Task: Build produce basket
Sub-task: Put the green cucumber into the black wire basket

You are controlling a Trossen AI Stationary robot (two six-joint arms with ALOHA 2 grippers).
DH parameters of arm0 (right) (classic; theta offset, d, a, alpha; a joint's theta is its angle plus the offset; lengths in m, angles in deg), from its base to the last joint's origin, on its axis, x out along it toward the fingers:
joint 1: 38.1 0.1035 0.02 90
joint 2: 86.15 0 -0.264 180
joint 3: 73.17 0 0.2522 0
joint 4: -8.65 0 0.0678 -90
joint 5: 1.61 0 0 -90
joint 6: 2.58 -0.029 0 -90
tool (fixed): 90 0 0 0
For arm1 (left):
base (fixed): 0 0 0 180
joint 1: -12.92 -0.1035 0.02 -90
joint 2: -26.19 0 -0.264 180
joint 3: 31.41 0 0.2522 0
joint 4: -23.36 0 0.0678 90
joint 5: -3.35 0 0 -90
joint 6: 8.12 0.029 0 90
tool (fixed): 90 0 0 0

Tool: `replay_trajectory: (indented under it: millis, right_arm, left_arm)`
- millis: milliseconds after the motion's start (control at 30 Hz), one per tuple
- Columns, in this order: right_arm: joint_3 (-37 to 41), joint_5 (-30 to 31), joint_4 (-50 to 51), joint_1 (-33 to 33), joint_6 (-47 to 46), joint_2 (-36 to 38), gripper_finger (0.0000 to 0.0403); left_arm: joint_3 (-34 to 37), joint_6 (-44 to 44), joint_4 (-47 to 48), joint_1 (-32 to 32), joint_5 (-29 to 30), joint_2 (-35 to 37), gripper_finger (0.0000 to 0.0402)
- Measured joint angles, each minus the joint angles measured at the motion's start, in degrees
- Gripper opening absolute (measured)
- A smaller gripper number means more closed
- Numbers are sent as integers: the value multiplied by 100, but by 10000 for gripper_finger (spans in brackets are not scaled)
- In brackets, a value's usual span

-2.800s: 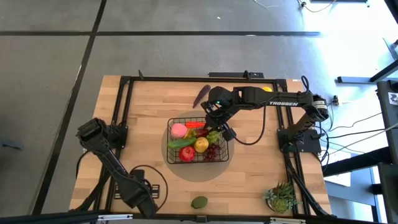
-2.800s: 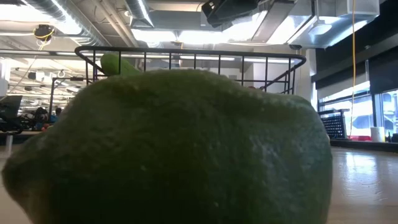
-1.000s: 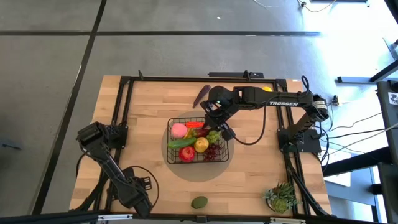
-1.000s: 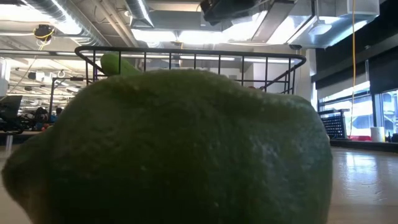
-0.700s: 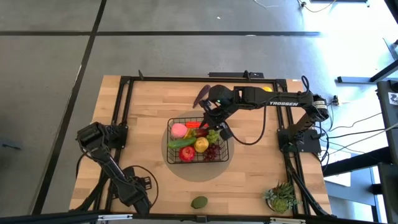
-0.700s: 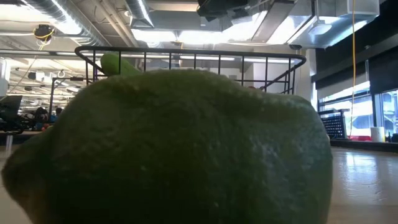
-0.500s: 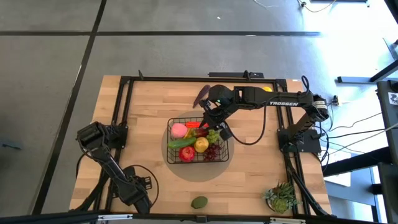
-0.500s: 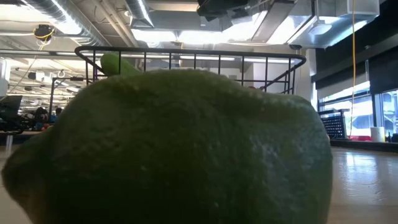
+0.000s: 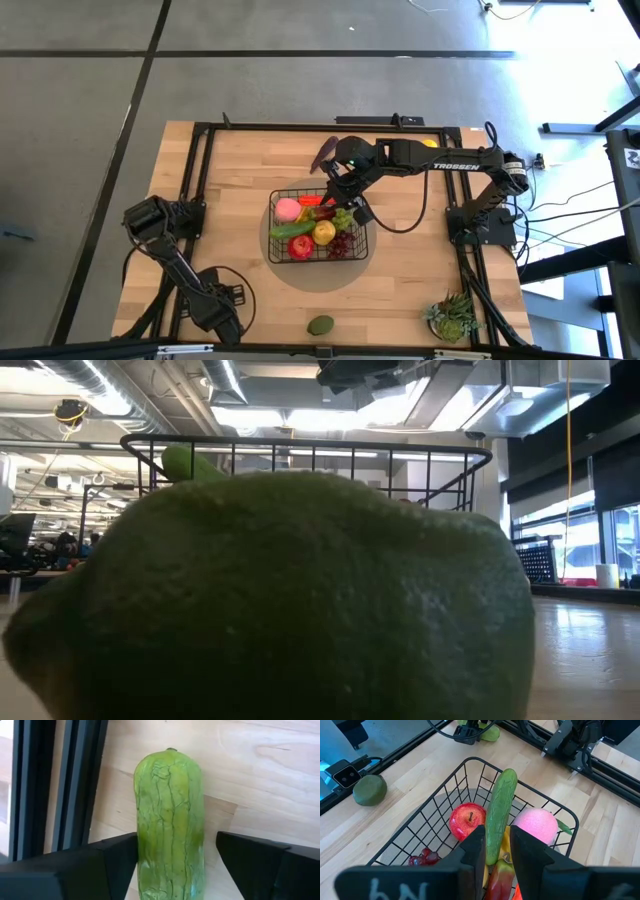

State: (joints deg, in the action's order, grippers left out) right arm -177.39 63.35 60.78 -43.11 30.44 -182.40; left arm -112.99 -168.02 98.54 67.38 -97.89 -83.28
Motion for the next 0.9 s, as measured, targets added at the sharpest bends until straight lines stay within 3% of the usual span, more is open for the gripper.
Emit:
replay_trajectory:
  millis: [367,900]
  right_arm:
    - [0,0,0,-1,0,0,84]
    - [-1,0,2,1,-1,0,84]
  left_arm:
    - [1,1,-25,0,178,-2,193]
    - [3,105,-129,-111,39,-9,189]
